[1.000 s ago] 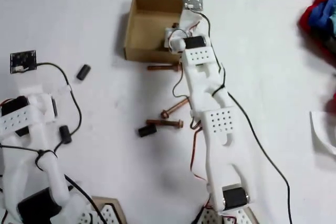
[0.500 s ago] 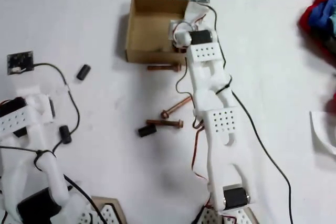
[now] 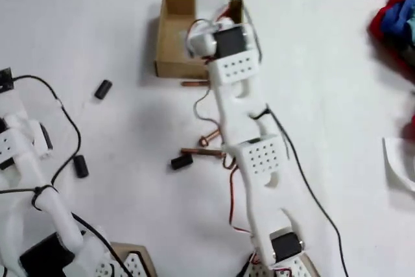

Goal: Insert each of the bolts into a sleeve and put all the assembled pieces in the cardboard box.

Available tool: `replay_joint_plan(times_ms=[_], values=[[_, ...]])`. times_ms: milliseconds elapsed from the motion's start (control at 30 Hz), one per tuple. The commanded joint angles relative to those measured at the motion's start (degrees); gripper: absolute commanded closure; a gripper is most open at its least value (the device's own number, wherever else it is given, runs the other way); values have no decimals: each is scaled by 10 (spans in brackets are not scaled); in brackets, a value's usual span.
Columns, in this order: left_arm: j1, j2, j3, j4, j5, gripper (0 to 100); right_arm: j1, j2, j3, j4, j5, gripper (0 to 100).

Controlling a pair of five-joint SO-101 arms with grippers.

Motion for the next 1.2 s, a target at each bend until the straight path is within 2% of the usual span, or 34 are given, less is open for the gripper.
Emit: replay_joint_plan(times_ms=[0, 133, 233, 400, 533, 700, 833, 900, 1033, 1167], values=[[33, -3, -25, 70, -25, 963, -18, -48, -22, 26, 12, 907], [10, -8, -35, 98, -37, 964, -57, -44, -21, 61, 31, 907], [-62, -7, -51, 96, -37, 963, -95, -42, -10, 60, 59, 907], [-193, -7, -94, 93, -36, 965, -174, -34, 58, 58, 59, 906], [-262, -7, -99, 93, -36, 965, -236, -3, 92, 58, 6, 883], [-312, -8, -100, 91, -36, 965, -308, 36, 91, 58, -32, 775], [-340, -8, -100, 84, -36, 965, -360, 49, 91, 50, -37, 795], [-345, -8, -100, 84, -36, 965, -377, 50, 91, 30, -67, 800], [-351, -8, -100, 84, -36, 965, -396, 52, 98, -32, -127, 800], [-357, -8, -100, 81, -36, 965, -405, 74, 97, -67, -140, 800]])
